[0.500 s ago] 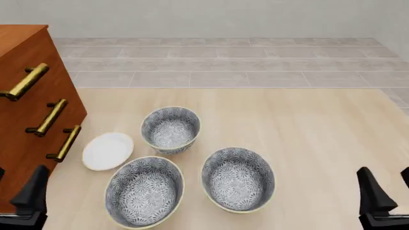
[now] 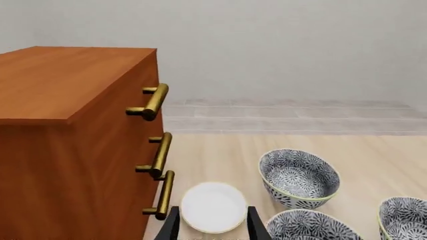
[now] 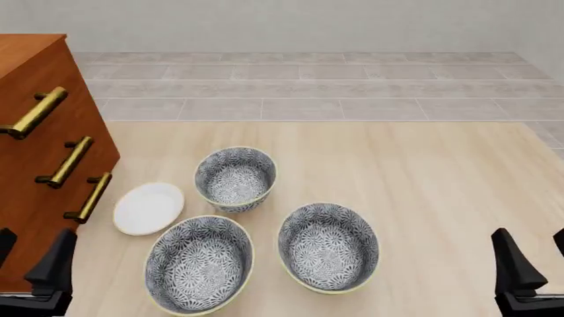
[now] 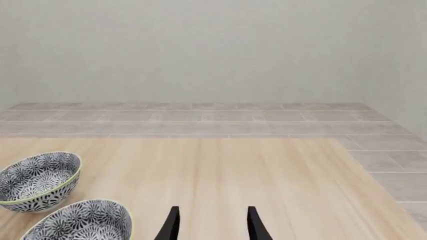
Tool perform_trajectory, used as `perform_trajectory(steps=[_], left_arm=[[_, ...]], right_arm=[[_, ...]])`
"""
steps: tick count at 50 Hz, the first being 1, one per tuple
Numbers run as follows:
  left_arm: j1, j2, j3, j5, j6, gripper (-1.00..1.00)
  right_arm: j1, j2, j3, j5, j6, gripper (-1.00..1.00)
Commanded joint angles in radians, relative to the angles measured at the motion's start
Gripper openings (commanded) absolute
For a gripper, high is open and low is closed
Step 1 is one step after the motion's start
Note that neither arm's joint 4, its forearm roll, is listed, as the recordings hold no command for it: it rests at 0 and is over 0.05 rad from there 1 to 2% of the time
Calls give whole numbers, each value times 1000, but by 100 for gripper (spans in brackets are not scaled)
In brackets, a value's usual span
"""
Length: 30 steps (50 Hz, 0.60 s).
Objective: Stack the bowl at the front on the bowl in the middle.
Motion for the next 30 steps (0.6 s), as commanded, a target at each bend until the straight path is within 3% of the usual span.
perform_trajectory(steps=[1,15,30], left_arm=[[-35,104,1,-60,-54,100],[-95,143,-172,80,-85,100],[-148,384,-313,99,-174,100]], right_arm=[[0,16,2,-18,-1,100],[0,20,4,-26,-6,100],[-1,19,4,-24,-2,100]])
